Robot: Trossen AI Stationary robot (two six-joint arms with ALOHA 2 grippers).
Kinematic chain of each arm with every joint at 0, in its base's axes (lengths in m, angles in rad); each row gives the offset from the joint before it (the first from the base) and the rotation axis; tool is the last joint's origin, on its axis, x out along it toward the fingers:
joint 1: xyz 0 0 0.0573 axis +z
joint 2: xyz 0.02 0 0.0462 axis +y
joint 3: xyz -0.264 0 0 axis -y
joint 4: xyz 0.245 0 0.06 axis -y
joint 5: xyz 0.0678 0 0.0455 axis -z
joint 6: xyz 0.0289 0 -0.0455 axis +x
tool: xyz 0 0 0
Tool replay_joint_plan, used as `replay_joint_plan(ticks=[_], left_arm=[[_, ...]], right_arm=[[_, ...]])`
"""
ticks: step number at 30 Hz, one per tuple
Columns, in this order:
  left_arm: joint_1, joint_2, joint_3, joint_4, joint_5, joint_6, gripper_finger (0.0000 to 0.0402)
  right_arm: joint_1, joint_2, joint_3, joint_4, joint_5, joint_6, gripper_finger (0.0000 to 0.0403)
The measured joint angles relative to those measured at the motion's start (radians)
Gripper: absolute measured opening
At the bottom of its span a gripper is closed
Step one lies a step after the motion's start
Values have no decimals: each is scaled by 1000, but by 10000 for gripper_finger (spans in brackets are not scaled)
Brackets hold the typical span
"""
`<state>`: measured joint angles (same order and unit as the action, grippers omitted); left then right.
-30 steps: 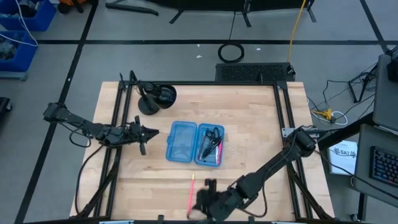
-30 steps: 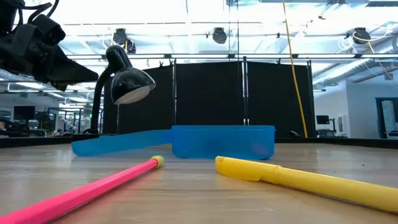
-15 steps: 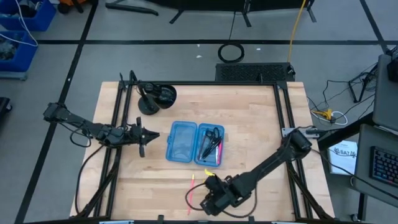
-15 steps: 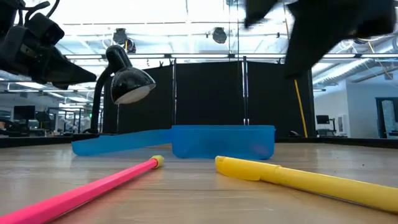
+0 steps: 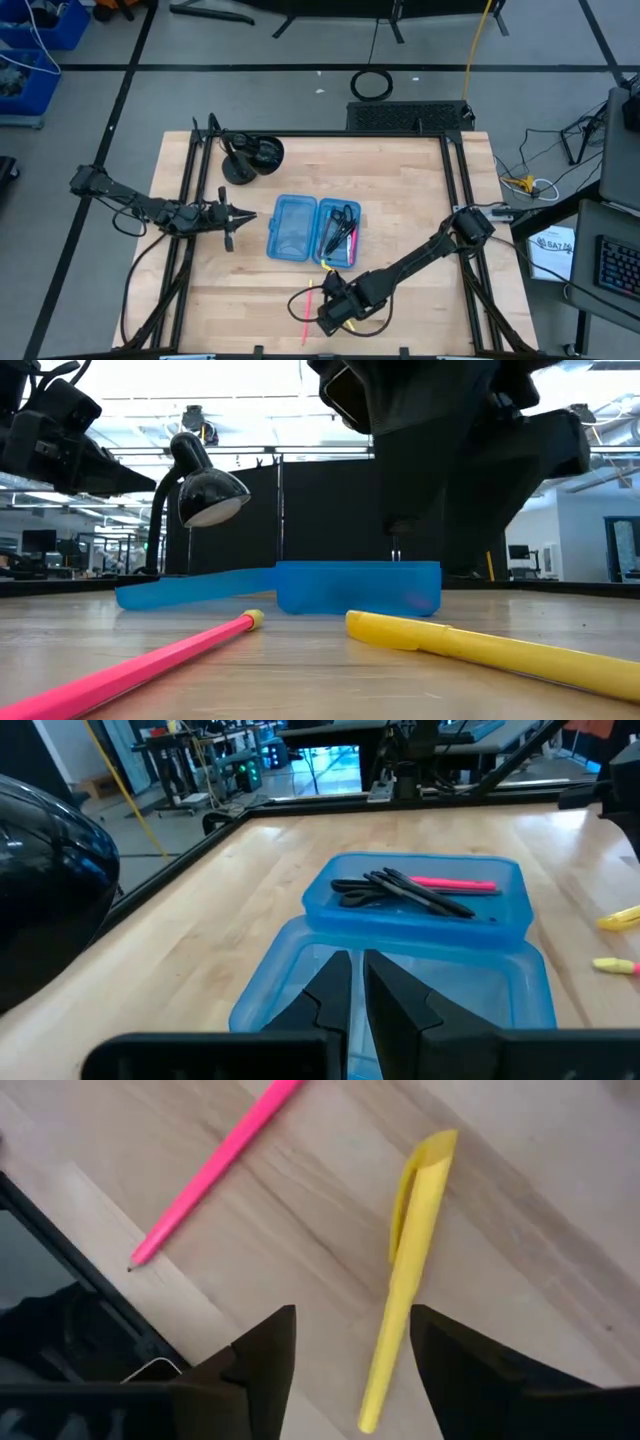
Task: Pick & place school supplies into a supply box
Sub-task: Put the yellow pen into the blue box
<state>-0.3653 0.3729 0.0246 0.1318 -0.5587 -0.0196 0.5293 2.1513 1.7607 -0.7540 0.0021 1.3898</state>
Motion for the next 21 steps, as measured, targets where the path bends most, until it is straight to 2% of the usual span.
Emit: replay_joint_plan(ticks=[13, 21], left_arm=[[0, 0, 0, 10, -8, 20, 37], [0, 0, 0, 56, -28, 21, 37]], right_arm=[[13, 102, 7, -76, -29, -70, 180], [33, 175, 8, -298, -62, -163, 180]])
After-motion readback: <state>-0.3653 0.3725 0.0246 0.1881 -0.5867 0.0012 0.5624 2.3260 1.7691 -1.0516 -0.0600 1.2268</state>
